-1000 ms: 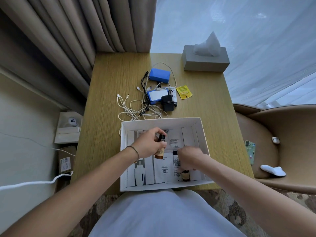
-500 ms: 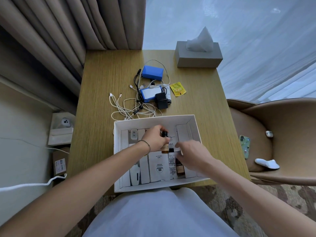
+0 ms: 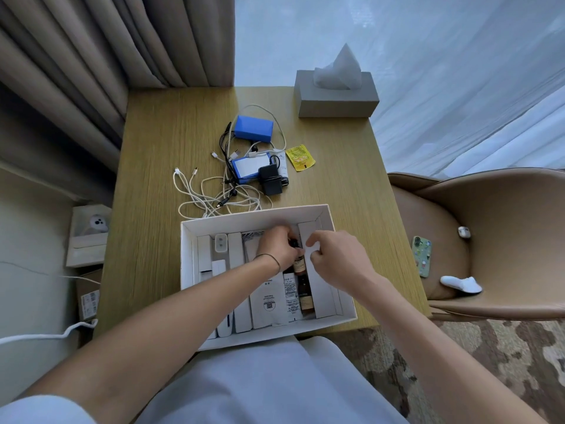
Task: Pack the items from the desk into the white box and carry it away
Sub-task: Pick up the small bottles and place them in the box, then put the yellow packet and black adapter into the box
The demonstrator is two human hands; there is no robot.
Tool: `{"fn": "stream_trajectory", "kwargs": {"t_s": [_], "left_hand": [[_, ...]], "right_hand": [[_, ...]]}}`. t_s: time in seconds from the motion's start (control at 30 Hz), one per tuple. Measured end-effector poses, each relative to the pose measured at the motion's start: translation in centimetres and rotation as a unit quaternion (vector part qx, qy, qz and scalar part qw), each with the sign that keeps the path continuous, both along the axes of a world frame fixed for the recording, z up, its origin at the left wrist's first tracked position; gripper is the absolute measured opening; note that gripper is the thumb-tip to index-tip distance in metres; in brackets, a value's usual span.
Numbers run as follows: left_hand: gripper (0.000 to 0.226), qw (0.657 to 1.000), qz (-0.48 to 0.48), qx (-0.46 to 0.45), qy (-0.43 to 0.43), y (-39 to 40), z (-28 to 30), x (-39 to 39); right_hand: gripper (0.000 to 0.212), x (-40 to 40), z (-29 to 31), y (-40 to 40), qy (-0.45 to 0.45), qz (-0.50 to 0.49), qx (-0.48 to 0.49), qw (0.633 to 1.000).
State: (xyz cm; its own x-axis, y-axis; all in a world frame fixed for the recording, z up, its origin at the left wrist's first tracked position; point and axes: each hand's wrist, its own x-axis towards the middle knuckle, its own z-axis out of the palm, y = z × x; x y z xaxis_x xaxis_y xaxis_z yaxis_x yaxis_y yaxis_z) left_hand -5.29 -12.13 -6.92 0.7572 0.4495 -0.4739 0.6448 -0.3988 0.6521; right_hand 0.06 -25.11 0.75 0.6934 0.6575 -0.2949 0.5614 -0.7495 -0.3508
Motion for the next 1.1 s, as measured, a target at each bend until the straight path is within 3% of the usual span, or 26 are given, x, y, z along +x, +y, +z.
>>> {"fn": "stream_trajectory", "kwargs": {"t_s": [0.4, 0.57, 0.9, 1.1], "left_hand": [[0.012, 0.985, -0.094, 0.146, 0.001, -0.3, -0.3, -0.3], [0.019, 0.981, -0.123, 0.146, -0.025, 0.1, 1.4, -1.4], [0.017, 0.961, -0.109, 0.177, -0.179, 5.0, 9.2, -2.0], [0.02, 0.974, -0.06, 0.161, -0.147, 8.6, 10.4, 1.7]], "right_hand": [[0.034, 0.2, 0.1, -0.2, 0.012, -0.009, 0.019, 1.0], [0.033, 0.9, 0.6, 0.1, 0.022, -0.012, 0.026, 0.999], [0.025, 7.1, 4.6, 4.4, 0.004, -0.05, 0.105, 0.993], [0.025, 12.8, 3.8, 8.2, 0.018, -0.078, 0.118, 0.99]]}}
